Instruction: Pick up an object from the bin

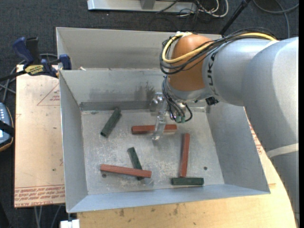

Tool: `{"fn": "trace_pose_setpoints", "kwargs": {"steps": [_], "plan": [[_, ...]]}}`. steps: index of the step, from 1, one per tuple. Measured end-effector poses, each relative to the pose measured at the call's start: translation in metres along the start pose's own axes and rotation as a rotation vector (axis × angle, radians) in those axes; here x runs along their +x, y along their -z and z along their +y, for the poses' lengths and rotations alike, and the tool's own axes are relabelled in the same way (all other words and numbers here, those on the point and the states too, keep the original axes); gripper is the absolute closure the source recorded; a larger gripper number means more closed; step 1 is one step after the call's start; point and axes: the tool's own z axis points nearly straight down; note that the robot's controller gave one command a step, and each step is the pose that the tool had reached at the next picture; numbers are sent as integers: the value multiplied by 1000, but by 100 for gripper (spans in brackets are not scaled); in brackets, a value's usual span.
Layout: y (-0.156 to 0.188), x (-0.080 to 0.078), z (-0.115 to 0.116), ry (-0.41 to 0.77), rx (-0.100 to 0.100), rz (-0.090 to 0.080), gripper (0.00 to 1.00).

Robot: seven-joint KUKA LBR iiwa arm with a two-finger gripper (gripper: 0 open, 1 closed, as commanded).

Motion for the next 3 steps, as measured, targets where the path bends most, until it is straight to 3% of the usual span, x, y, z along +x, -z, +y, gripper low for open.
{"fn": "trace_pose_setpoints", "kwargs": {"steps": [1, 3], "plan": [[-14, 21, -21, 30, 0, 1, 100], [-13, 21, -21, 30, 0, 2, 100]]}}
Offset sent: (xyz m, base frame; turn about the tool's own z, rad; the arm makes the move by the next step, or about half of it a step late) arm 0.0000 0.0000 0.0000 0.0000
